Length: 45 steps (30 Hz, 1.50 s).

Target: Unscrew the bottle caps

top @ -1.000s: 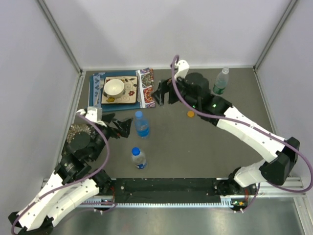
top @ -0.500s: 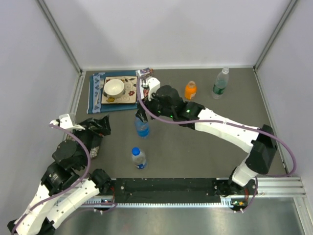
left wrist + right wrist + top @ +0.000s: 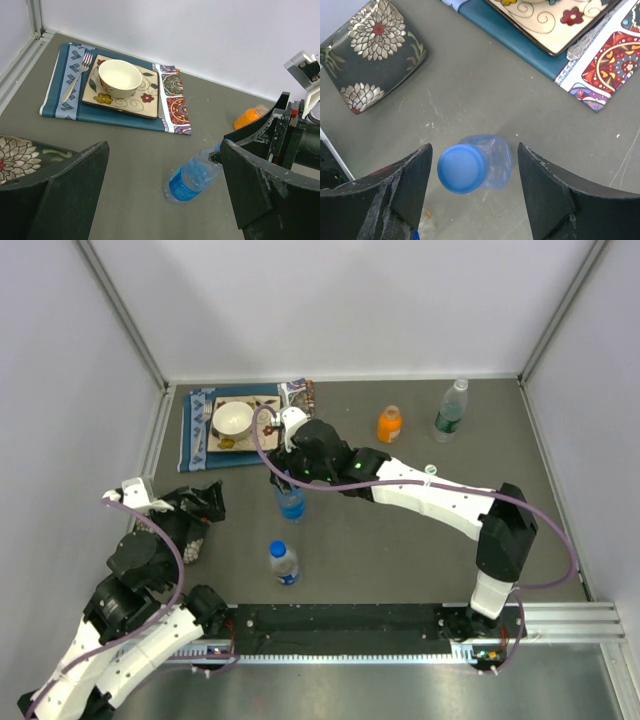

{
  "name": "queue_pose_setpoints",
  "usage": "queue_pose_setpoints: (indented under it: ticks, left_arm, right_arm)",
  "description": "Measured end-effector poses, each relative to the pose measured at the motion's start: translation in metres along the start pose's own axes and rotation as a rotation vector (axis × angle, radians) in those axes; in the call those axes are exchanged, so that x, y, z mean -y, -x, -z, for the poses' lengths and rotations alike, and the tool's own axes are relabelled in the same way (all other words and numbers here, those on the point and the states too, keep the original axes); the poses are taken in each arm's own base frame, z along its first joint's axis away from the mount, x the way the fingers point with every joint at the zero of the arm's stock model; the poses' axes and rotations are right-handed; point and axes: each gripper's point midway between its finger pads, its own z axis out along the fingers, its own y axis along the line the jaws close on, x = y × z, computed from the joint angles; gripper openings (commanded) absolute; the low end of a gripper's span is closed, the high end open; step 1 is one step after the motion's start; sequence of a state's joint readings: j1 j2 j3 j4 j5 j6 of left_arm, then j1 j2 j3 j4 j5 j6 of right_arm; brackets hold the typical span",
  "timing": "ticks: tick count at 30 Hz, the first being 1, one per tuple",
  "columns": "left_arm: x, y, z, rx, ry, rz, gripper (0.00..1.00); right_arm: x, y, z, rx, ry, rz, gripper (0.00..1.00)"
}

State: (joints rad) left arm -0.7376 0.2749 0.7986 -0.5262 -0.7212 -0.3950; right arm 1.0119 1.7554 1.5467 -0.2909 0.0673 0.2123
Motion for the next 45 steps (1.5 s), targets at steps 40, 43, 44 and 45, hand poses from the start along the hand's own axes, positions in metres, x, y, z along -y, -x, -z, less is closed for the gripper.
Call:
queue_pose_setpoints:
  ticks: [40, 43, 44, 45]
  left_arm:
    - [0.238, -0.006, -0.084, -0.269, -0.853, 0.067, 0.99]
    - [0.255, -0.020, -0.071, -0.348, -0.988, 0.090, 0.99]
    - [0.257, -0.020, -0.067, -0.358, -1.016, 0.093, 0.99]
    - [0.260, -0.020, -0.061, -0.362, -1.052, 0.095, 0.99]
  right_arm:
    - [0.099, 0.105, 0.257, 0.433, -0.092, -0.373, 0.00]
    - [0.084, 0.103, 0.261, 0.409, 0.001, -0.391, 0.00]
    - [0.079, 0.102, 0.263, 0.402, 0.029, -0.395, 0.00]
    - [0.075, 0.102, 0.264, 0.397, 0.052, -0.398, 0.00]
